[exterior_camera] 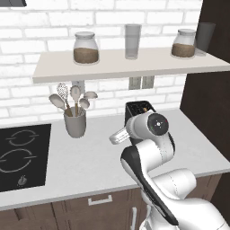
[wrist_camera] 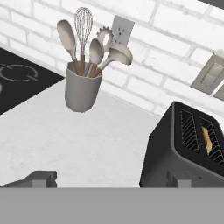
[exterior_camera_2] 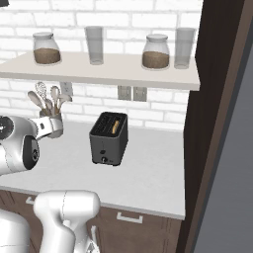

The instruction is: Start the toaster. Once the lever pops up, take the bread to the plate on the dining counter.

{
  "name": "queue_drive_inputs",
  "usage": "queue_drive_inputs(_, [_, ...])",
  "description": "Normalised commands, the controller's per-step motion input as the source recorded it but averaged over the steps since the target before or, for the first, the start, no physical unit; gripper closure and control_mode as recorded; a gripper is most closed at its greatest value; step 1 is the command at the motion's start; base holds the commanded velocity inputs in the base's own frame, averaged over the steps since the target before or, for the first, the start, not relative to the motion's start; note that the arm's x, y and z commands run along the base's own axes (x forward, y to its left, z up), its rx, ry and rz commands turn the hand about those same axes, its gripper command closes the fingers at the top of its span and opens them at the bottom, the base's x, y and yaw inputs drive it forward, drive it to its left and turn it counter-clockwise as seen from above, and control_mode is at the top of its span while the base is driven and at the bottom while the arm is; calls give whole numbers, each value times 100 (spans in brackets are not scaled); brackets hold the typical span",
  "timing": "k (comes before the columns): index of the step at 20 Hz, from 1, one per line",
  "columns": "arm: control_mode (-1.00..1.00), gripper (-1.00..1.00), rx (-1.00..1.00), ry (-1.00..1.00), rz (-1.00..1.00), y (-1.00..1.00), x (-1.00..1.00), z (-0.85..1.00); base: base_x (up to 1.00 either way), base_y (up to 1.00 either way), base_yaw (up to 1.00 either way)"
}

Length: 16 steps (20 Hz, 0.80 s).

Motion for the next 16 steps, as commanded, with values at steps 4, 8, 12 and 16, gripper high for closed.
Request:
queue_drive_inputs(4, [-100,-100,0,0,0,0,0,0,0,0,0])
queue_drive_inputs(8, [-100,-100,0,0,0,0,0,0,0,0,0])
queue_drive_inputs(12, [-100,-100,0,0,0,0,0,0,0,0,0])
queue_drive_inputs(16, [-100,-100,0,0,0,0,0,0,0,0,0])
